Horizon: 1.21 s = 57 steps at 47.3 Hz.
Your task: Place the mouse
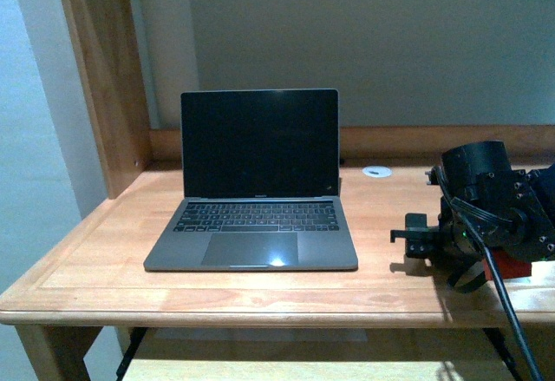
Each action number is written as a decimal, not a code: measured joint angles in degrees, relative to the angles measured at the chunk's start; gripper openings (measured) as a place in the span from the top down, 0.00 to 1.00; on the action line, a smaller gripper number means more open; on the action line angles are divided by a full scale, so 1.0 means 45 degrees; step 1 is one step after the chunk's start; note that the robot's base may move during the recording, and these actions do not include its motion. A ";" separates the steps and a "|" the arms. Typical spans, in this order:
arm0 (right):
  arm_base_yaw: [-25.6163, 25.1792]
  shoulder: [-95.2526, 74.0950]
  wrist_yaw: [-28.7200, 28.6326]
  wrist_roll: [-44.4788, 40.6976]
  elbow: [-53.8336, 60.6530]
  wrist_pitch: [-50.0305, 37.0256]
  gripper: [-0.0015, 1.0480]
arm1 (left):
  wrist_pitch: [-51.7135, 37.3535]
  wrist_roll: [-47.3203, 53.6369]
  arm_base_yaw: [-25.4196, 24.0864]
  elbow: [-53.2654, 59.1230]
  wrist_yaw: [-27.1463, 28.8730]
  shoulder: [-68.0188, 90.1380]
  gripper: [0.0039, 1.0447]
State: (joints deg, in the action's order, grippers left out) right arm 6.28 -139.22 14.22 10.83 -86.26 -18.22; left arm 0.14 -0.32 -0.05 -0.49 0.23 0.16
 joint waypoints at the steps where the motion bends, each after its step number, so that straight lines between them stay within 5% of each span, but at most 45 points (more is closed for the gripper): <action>1: 0.0010 0.0000 0.0005 0.0015 -0.0024 0.0034 0.29 | 0.0000 0.0000 0.0000 0.0000 0.0000 0.0000 0.06; 10: 0.0058 0.0092 -0.0151 0.0160 0.0107 -0.0573 0.05 | 0.0000 0.0000 0.0000 0.0000 0.0000 0.0000 0.06; 22: 0.0695 0.4216 -0.0651 0.0228 0.3565 -0.4852 0.06 | 0.0000 0.0000 0.0000 0.0000 -0.0005 0.0000 0.06; 28: 0.0393 0.5319 -0.1613 -0.1656 0.6931 -0.9078 0.34 | -0.0010 0.0000 -0.0010 0.0000 -0.0005 0.0000 0.06; 35: -0.0272 0.8315 -0.1889 -0.2244 1.0744 -1.0676 0.71 | 0.0000 0.0005 -0.0010 0.0000 0.0000 0.0000 0.06; 41: -0.0316 0.9505 -0.2181 -0.2297 1.2449 -1.0914 0.92 | -0.0005 0.0005 -0.0010 0.0000 0.0000 0.0000 0.06; 44: -0.0374 0.9802 -0.2234 -0.2395 1.3104 -1.0904 0.98 | 0.0000 0.0000 -0.0010 0.0000 0.0000 0.0000 0.06; 57: -0.1122 1.2813 -0.3123 -0.2380 1.5805 -1.0671 0.98 | 0.0000 0.0000 -0.0010 0.0000 0.0000 0.0000 0.06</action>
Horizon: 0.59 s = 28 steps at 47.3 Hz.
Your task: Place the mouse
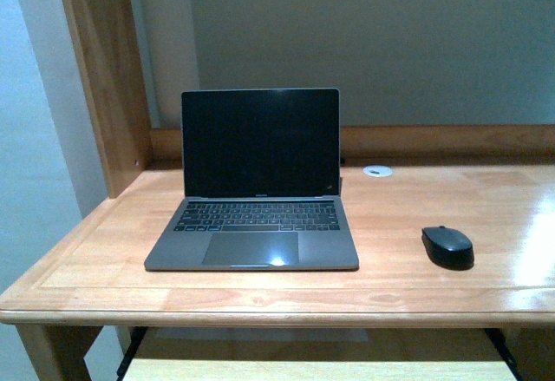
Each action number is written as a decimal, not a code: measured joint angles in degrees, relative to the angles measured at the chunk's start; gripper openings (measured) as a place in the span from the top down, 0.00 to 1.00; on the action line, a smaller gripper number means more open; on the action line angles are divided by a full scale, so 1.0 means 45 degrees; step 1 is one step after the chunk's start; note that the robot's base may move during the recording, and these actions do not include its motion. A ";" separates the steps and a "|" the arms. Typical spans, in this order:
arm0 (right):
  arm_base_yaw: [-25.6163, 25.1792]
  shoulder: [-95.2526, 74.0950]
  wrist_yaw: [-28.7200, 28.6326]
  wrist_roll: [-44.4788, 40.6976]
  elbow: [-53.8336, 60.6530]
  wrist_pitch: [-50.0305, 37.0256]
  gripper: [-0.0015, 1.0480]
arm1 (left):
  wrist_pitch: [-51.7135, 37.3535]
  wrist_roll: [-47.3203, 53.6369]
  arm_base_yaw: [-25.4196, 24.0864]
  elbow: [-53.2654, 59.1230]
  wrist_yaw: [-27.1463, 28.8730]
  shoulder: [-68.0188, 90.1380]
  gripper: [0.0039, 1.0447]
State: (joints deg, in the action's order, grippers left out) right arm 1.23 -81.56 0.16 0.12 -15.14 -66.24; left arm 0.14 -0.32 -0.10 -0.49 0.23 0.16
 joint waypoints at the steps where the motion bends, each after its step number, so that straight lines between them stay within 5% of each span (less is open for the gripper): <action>1: -0.0049 0.0078 -0.0010 0.0000 0.0078 0.0010 0.98 | 0.0000 0.0000 0.0000 0.0000 0.0000 0.0000 0.06; 16: -0.0277 0.3162 -0.0053 0.0000 0.1817 0.1462 0.98 | 0.0005 0.0000 0.0000 0.0000 0.0000 0.0000 0.06; 28: -0.0277 0.7208 -0.0044 0.0000 0.2924 0.4405 0.98 | 0.0000 0.0005 0.0000 0.0000 0.0000 0.0000 0.06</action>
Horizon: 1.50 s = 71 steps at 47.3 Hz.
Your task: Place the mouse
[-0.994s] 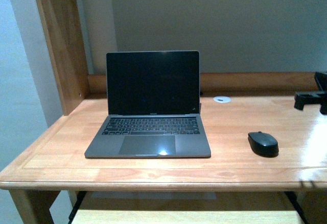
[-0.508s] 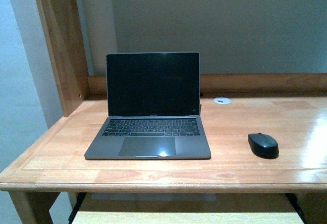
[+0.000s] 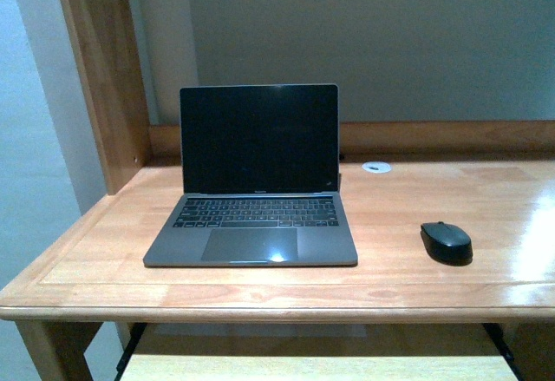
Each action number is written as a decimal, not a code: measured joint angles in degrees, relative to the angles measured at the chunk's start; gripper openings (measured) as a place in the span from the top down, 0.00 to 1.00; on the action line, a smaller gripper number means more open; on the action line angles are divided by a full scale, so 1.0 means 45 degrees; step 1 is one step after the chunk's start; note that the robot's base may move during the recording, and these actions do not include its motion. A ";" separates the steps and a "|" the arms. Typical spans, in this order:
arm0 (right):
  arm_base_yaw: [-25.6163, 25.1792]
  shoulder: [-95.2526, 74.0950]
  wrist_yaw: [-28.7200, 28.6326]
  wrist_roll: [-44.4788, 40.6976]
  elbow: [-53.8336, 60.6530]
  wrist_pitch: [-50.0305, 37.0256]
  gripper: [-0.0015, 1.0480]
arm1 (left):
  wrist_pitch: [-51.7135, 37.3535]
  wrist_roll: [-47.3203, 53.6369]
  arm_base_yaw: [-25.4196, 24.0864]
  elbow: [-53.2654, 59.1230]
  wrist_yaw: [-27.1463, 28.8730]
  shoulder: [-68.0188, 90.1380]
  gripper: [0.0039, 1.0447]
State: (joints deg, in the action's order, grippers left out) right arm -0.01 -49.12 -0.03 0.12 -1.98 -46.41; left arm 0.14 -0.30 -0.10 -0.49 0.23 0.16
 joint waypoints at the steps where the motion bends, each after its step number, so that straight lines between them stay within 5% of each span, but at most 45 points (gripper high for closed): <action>1: 0.0000 0.0301 0.0000 0.0000 0.0058 0.0267 0.98 | 0.0000 -0.0005 0.0000 0.0000 0.0000 0.0000 0.06; 24: 0.0000 0.6324 0.0000 0.0000 0.0243 0.5727 0.98 | 0.0000 -0.0005 0.0000 0.0000 0.0000 0.0000 0.06; 55: 0.0000 0.8811 0.0000 0.0000 0.0243 0.8228 0.98 | 0.0000 -0.0005 0.0000 0.0000 0.0000 0.0000 0.06; 60: 0.0000 1.0550 0.0000 -0.0005 0.0243 1.0511 0.98 | 0.0000 -0.0005 0.0000 0.0000 0.0010 0.0000 0.06; 71: 0.0000 1.0792 0.0000 -0.0010 0.0243 1.0433 0.98 | -0.0005 0.0000 0.0000 0.0000 -0.0010 0.0000 0.06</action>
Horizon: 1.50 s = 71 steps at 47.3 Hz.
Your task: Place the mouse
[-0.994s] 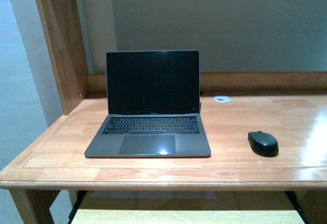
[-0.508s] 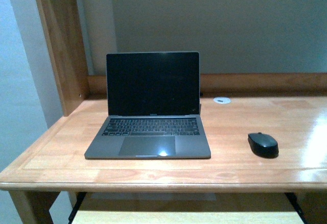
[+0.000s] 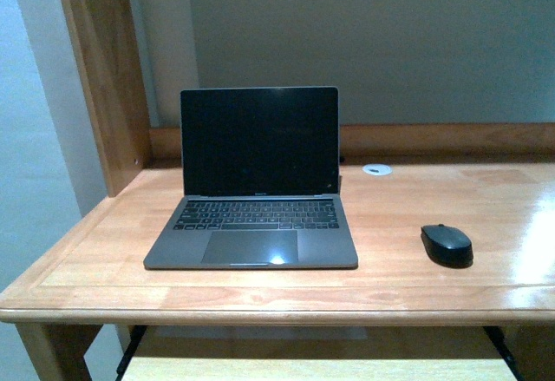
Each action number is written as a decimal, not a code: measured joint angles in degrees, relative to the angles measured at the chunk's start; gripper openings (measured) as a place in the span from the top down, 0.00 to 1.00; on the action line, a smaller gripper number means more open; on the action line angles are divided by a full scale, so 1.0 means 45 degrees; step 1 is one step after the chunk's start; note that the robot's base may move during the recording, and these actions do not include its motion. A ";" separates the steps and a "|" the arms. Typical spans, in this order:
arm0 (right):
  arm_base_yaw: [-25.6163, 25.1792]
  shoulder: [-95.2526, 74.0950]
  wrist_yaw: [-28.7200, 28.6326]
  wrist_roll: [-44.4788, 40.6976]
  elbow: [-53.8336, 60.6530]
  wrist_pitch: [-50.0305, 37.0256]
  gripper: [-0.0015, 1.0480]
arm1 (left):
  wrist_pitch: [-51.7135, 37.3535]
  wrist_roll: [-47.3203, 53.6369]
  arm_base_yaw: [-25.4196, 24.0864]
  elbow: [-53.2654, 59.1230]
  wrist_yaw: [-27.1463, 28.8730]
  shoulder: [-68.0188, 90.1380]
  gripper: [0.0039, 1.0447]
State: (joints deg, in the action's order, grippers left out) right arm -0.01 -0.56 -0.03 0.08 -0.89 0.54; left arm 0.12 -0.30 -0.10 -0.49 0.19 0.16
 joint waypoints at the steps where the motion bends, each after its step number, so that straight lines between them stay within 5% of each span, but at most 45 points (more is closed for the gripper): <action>1: 0.0000 0.0000 0.0000 0.0000 0.0000 -0.0092 0.98 | 0.0005 -0.0005 0.0000 0.0000 0.0015 0.0000 0.06; 6: 0.0000 0.0000 -0.0005 0.0000 0.0000 -0.0078 0.98 | 0.0005 0.0000 0.0000 0.0000 0.0010 0.0000 0.06; 38: 0.0000 0.0000 0.0000 -0.0024 0.0000 -0.0083 0.05 | 0.0005 -0.0005 0.0000 0.0000 0.0010 0.0000 0.06; 71: 0.0000 0.0000 0.0000 -0.0029 0.0000 -0.0083 0.06 | 0.0010 0.0000 0.0000 0.0000 0.0015 0.0000 0.06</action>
State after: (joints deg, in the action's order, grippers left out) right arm -0.01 -0.56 -0.03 -0.05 -0.89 0.16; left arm 0.16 -0.30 -0.10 -0.49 0.25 0.16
